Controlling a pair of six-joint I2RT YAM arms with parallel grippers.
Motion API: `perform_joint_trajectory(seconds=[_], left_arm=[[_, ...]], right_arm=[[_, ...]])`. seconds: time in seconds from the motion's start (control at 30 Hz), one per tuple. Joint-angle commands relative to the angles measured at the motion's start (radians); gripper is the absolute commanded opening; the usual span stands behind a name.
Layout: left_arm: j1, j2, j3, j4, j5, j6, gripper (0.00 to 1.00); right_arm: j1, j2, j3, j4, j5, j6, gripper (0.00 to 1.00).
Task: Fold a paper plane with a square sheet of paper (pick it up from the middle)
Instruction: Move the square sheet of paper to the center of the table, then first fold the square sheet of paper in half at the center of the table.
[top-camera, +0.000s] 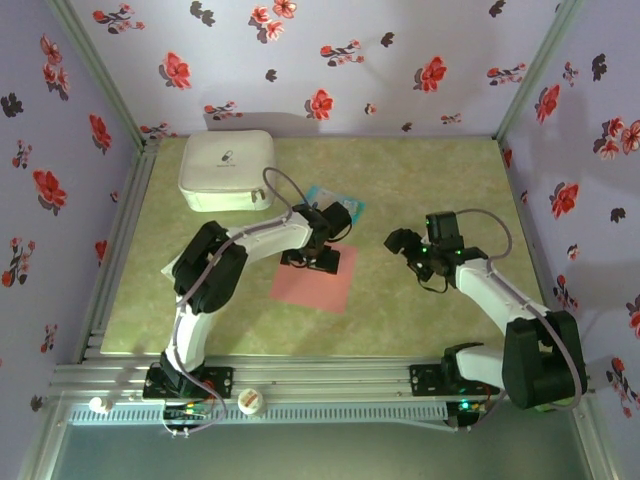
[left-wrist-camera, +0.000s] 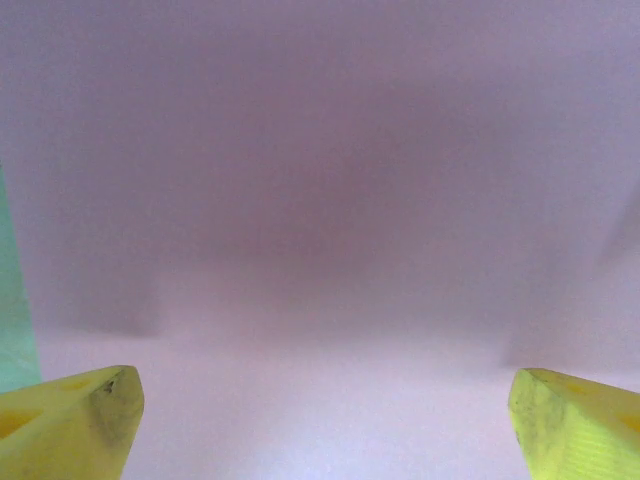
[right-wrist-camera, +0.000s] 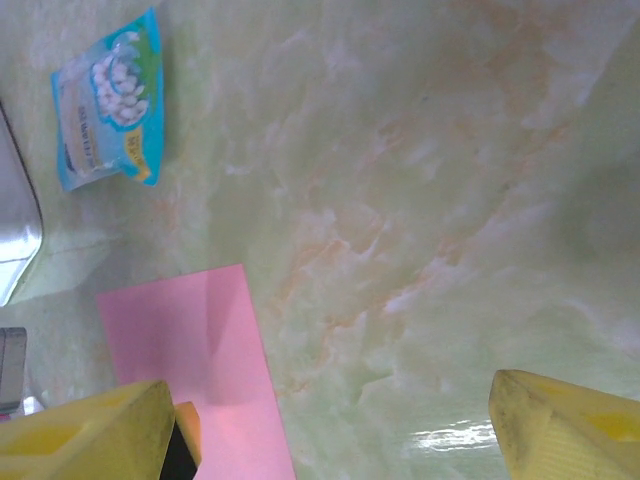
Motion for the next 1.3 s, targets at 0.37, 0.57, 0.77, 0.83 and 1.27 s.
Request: perform_joint_trajectory(seconds=[0.37, 0.57, 0.77, 0.83, 1.27], left_arm=[[0.008, 0.011, 0.052, -0.054, 0.082, 0.035, 0.93], [0.022, 0.049, 0.055, -0.027, 0.082, 0.058, 0.95], [0.033, 0.052, 0.024, -0.027, 0.093, 0.068, 0.95], [0.032, 0.048, 0.013, -0.014, 0.112, 0.072, 0.95], [0.023, 0.02, 0.016, 0.018, 0.124, 0.065, 0.95]], right_arm=[[0.026, 0.097, 0.082, -0.015, -0.061, -0.056, 0.83], [0.034, 0.106, 0.089, -0.024, -0.061, -0.063, 0.83], [0.039, 0.113, 0.089, -0.027, -0.061, -0.063, 0.83], [0.042, 0.113, 0.088, -0.027, -0.059, -0.061, 0.83], [0.06, 0.133, 0.101, -0.029, -0.049, -0.054, 0.83]])
